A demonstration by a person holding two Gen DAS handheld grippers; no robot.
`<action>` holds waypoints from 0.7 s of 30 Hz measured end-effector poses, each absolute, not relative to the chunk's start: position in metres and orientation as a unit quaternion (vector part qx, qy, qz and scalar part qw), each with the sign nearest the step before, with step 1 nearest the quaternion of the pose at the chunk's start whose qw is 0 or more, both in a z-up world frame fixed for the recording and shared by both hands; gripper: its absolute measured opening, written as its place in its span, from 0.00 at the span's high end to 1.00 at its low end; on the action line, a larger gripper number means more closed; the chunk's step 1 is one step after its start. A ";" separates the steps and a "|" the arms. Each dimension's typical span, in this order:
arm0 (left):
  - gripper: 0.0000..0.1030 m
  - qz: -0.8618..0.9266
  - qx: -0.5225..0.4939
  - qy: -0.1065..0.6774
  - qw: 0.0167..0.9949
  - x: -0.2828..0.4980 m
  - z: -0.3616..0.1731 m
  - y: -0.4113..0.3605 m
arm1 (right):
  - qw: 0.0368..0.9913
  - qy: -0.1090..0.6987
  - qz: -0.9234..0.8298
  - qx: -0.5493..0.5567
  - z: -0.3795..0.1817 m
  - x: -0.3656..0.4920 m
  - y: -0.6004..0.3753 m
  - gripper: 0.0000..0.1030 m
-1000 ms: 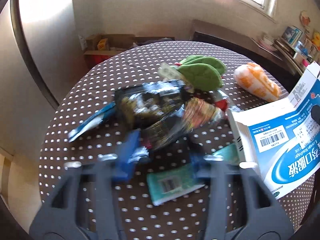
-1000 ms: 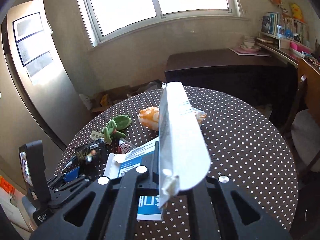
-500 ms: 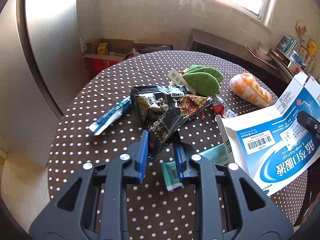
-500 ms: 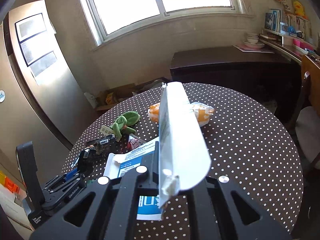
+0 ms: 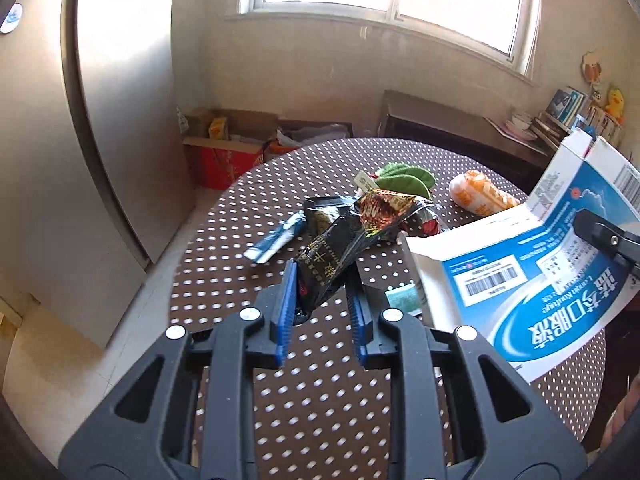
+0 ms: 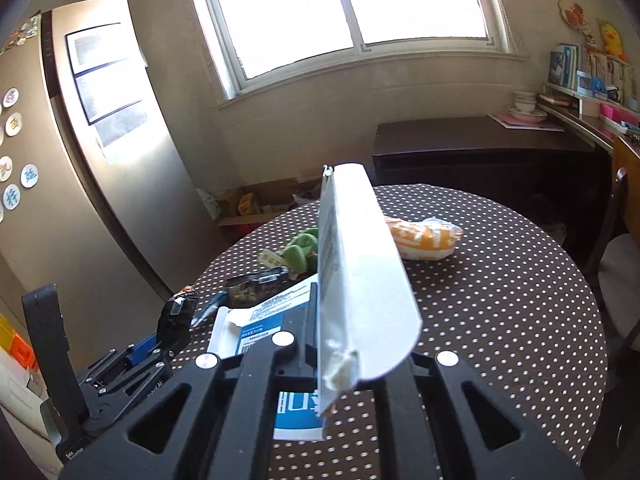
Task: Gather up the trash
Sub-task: 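Grasp the black snack wrapper with the left gripper while the right gripper holds the box, then carry the wrapper and box over the blue bucket and open both grippers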
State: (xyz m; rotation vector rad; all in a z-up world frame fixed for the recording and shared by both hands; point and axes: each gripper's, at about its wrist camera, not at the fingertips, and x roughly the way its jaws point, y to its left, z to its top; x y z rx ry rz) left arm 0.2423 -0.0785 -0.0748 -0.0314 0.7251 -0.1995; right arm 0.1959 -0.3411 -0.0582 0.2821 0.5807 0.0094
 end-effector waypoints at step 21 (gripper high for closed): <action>0.76 0.027 -0.050 0.341 0.938 0.185 -0.068 0.060 | 0.937 0.304 0.143 0.096 -0.055 0.206 -0.185 0.95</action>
